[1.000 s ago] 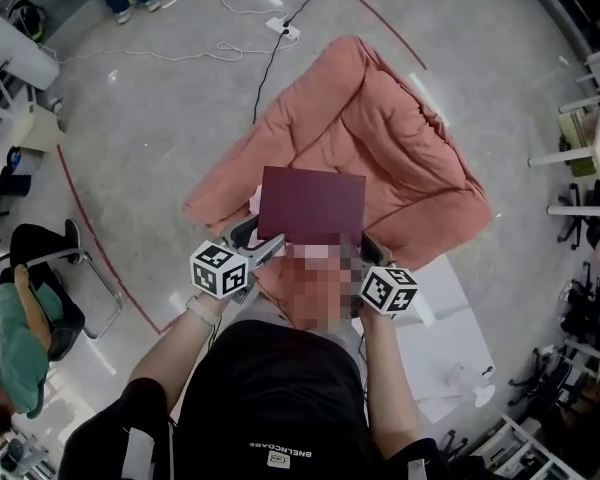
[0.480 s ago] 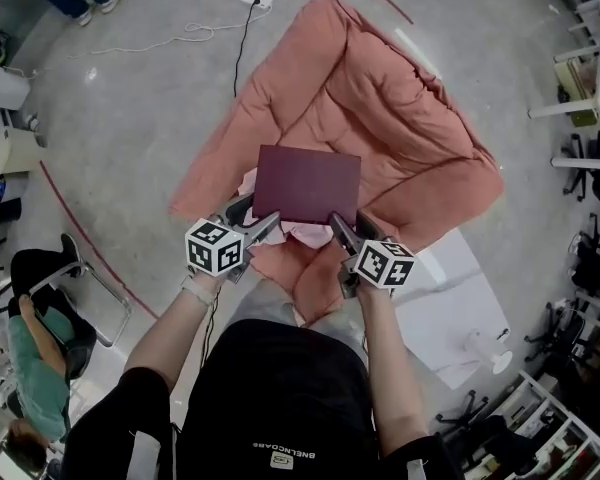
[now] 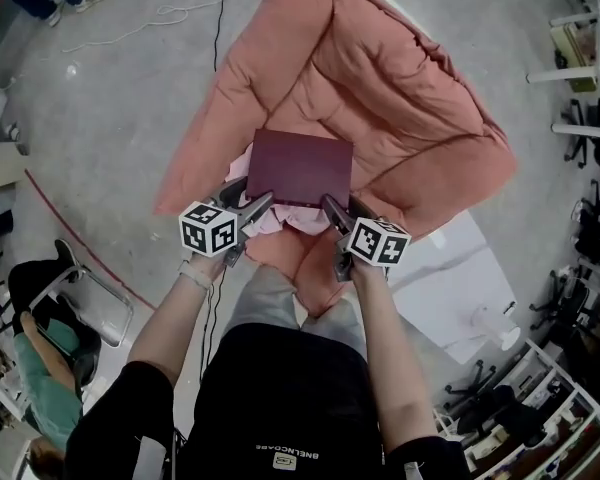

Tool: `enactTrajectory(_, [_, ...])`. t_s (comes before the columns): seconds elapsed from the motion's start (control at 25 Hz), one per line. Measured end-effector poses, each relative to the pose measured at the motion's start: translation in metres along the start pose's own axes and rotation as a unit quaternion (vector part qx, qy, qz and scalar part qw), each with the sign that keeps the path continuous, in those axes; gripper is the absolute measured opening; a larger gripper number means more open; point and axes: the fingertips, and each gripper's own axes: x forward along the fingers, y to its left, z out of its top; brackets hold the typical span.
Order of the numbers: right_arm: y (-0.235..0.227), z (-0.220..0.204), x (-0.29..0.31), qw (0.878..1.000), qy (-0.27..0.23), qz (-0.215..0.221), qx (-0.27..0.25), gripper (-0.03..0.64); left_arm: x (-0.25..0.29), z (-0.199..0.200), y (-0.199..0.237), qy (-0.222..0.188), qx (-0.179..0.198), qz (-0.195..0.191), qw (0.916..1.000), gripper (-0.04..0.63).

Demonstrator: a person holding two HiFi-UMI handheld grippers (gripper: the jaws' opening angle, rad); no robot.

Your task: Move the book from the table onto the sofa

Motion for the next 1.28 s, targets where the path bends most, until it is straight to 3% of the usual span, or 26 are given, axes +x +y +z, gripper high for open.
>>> enactTrajectory(0.68, [-0.036, -0.022, 0.064, 0.996, 0.034, -0.024, 0.082, 0.273, 0.048, -0.014, 0.069, 0.031, -0.032, 0.007, 0.9990, 0.290])
enactTrajectory(1.28, [-0.060, -0.023, 0.074, 0.993, 0.045, -0.020, 0.106, 0.273, 0.073, -0.035, 0.083, 0.077, -0.035, 0.020, 0.9963, 0.290])
